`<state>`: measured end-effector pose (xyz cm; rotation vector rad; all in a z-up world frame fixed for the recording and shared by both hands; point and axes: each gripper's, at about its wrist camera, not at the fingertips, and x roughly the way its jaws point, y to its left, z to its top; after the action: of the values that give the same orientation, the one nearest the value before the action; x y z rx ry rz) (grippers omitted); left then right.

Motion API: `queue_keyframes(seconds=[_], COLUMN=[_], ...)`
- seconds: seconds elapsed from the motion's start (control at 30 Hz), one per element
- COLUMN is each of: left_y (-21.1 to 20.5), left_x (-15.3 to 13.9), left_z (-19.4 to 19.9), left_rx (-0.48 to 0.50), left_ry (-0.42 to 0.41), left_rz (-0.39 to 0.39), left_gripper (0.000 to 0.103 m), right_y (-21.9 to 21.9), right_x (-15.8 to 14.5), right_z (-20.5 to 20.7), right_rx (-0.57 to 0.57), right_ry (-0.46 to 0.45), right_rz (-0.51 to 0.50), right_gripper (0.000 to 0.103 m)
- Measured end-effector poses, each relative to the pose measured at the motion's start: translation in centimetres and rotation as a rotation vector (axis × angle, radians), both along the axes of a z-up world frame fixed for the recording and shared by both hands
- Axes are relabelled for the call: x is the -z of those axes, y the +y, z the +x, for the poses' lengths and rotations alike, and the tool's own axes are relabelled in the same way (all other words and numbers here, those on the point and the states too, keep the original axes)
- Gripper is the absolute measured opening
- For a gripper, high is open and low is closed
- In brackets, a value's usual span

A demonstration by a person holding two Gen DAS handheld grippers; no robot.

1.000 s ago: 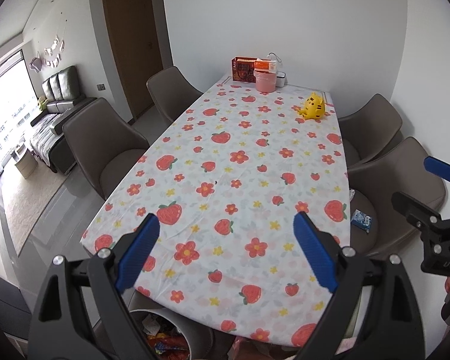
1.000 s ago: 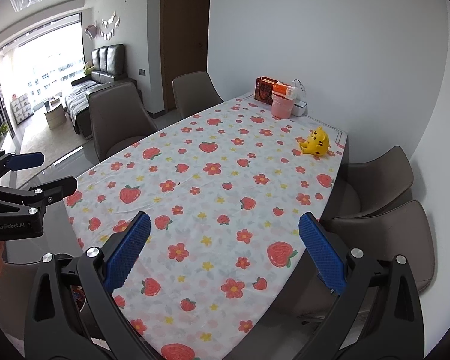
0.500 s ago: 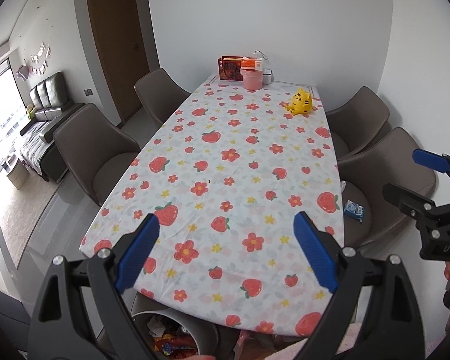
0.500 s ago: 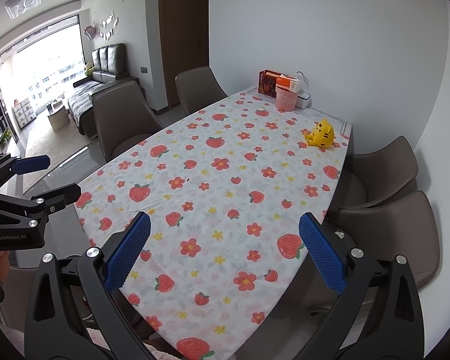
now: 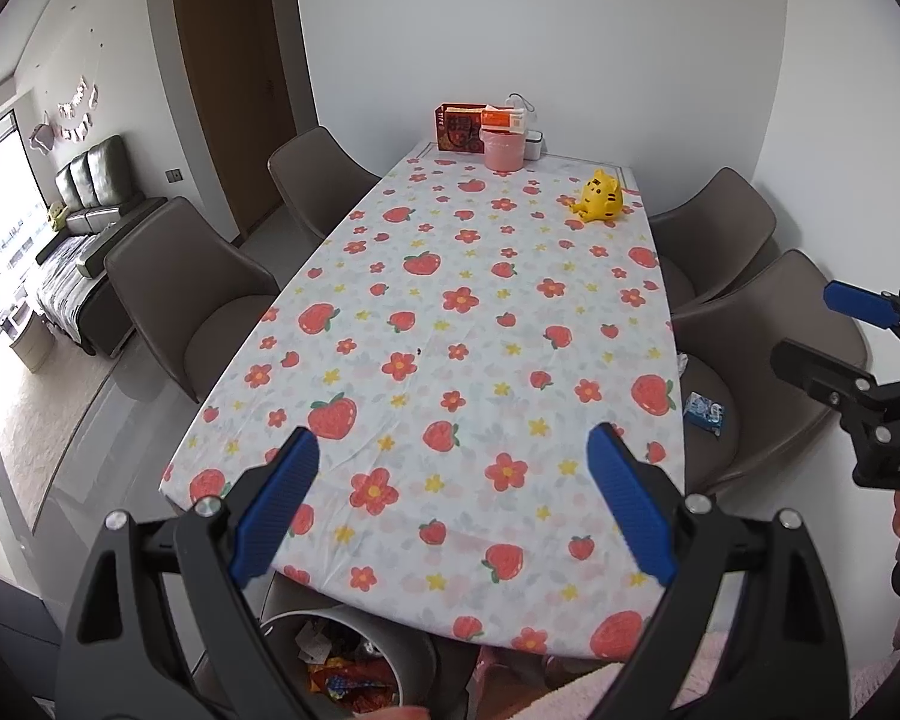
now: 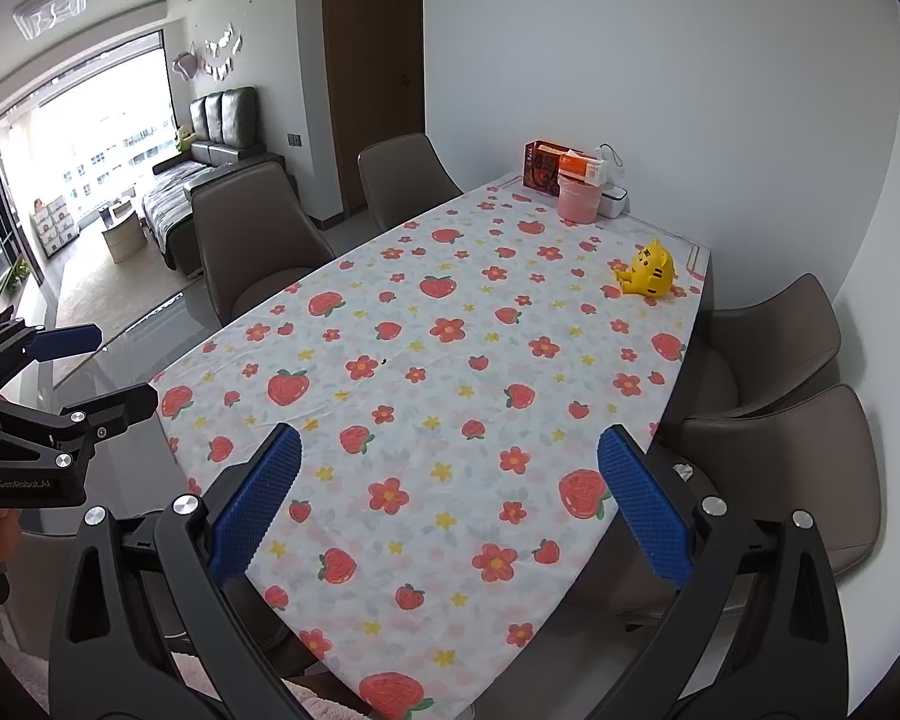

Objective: Collect trash

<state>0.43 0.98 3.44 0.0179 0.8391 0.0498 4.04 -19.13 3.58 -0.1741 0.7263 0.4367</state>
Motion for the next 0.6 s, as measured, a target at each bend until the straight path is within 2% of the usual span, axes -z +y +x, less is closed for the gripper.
queue_keyframes(seconds=[0.6], left_y=[-0.05], left_x=[0.18], left_z=[-0.21], left_rx=[0.001], left_ry=[0.004], left_rz=[0.002], left_gripper=[0.091], right_y=[-0.08], right_x=[-0.55], right_z=[0.23], right_rx=[0.004], right_ry=[-0.005], right_rz=[0.003], right_gripper=[0.096])
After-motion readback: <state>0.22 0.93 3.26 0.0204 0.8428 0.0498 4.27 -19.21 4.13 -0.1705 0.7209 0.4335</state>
